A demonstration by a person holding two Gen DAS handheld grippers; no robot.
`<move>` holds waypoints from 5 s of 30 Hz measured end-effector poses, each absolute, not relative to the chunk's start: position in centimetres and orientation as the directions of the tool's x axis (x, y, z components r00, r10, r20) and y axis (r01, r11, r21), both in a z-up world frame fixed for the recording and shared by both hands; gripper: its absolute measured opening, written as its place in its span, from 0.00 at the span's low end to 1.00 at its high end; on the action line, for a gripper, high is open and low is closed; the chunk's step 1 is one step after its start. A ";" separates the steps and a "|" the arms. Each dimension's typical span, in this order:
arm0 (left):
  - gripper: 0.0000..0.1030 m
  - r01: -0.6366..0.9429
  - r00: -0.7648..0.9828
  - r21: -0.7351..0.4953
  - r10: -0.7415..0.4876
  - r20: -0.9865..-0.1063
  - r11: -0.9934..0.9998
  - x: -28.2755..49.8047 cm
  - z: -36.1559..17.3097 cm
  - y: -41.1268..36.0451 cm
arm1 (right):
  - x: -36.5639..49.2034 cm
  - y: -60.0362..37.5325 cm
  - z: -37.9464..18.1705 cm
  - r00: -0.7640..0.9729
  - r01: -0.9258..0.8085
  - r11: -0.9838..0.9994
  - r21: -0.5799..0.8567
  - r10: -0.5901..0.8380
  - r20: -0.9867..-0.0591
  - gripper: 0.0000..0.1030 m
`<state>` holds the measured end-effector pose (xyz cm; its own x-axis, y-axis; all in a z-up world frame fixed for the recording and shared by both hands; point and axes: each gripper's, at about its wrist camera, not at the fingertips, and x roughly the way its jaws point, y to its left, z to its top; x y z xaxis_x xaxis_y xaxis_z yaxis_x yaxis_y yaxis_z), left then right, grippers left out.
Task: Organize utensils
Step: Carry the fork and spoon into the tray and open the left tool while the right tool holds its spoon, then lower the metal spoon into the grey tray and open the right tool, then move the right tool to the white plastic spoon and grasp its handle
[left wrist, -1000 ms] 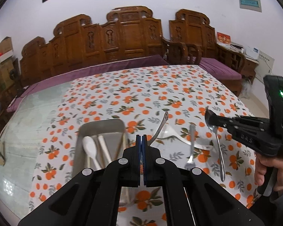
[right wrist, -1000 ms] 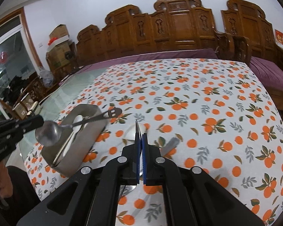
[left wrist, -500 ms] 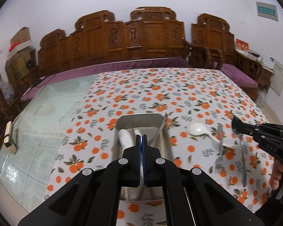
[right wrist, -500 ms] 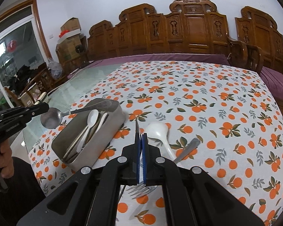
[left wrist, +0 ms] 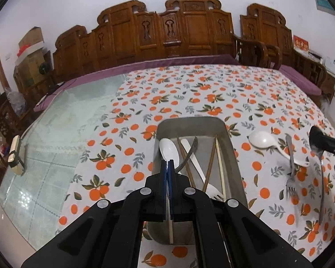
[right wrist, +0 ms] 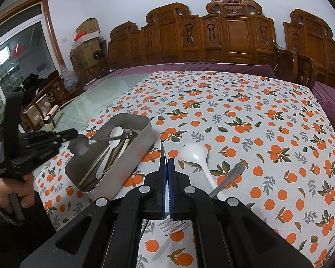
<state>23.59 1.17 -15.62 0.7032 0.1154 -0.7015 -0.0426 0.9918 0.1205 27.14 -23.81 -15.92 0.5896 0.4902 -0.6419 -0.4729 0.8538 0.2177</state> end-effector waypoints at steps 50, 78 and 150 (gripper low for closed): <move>0.91 -0.025 0.745 -0.038 -0.007 -0.667 0.999 22.9 -13.9 8.1 | 32.5 -12.1 -13.0 0.539 -0.549 0.796 0.255 0.571 -0.619 0.02; 0.91 -0.048 0.754 -0.067 -0.008 -0.657 0.997 22.5 -13.3 9.7 | 33.1 -6.1 -20.0 0.442 -0.569 0.791 0.226 0.526 -0.727 0.06; 0.91 0.263 0.713 0.000 -0.195 -0.673 0.965 20.6 -16.1 -7.0 | 32.0 -27.6 -15.6 0.645 -0.396 0.911 0.115 0.365 -0.671 0.10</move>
<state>20.62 -6.97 -16.14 0.7132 -0.1949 -0.6733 0.2632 0.9647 -0.0005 32.03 -27.56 -15.58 0.6450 0.3652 -0.6712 -0.3959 0.9110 0.1153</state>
